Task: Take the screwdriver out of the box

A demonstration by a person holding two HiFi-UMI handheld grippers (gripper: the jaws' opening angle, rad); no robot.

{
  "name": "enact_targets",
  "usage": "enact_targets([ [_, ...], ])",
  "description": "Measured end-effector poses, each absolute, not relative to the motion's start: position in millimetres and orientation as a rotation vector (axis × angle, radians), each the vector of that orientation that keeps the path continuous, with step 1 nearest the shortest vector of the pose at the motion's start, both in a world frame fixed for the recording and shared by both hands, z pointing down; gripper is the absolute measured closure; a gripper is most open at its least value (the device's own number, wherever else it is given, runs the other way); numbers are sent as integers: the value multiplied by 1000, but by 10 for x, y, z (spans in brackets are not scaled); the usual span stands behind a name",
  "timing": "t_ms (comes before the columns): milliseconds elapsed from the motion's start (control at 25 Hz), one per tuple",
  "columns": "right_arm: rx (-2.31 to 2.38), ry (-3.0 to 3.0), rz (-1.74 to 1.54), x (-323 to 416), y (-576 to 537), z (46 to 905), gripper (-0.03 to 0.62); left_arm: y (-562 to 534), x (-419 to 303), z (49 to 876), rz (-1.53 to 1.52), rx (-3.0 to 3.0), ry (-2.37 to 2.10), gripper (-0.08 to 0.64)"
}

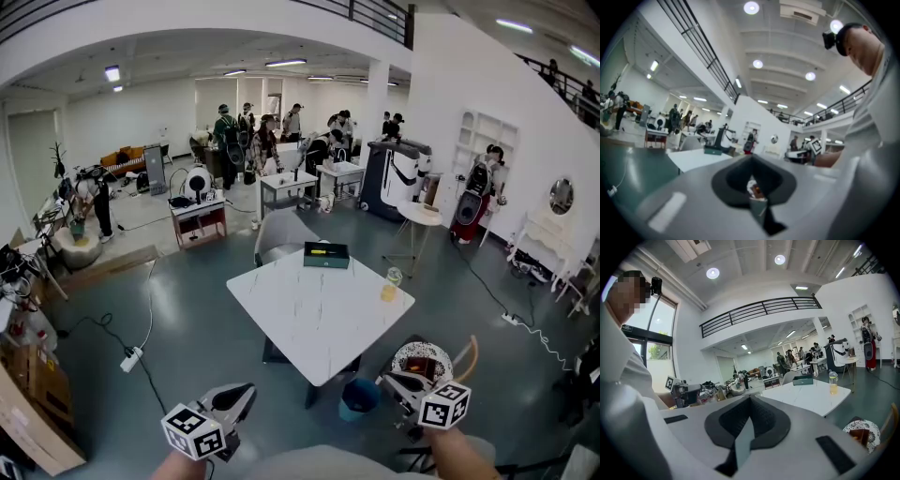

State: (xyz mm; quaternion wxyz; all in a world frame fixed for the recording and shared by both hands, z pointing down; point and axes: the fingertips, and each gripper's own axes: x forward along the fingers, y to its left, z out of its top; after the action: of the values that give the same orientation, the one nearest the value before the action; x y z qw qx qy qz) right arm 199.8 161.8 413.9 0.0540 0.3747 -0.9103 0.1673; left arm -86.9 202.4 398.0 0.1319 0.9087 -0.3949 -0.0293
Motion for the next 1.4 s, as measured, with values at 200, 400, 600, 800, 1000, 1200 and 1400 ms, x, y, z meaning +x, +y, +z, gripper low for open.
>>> enact_targets([
  [200, 1126, -2778, 561, 2081, 1604, 4143, 584, 2000, -758, 3958, -84, 2639, -1143, 555],
  [400, 1130, -2790, 570, 2280, 1611, 4159, 584, 1985, -549, 3945, -82, 2642, -1144, 555],
  [600, 1137, -2795, 564, 2566, 1667, 4149, 584, 2015, -291, 3916, -86, 2639, -1152, 555],
  [800, 1130, -2803, 567, 2898, 1701, 4183, 584, 2035, 69, 3947, -83, 2630, -1156, 555],
  [1000, 1118, -2813, 553, 3203, 1754, 4229, 584, 2065, 406, 3966, -76, 2604, -1155, 555],
  [1200, 1126, -2819, 576, 3403, 1705, 4323, 584, 2053, 619, 3947, -54, 2609, -1147, 555],
  [1400, 1127, -2816, 604, 3405, 1602, 4398, 584, 1957, 584, 3975, -42, 2604, -1152, 555],
])
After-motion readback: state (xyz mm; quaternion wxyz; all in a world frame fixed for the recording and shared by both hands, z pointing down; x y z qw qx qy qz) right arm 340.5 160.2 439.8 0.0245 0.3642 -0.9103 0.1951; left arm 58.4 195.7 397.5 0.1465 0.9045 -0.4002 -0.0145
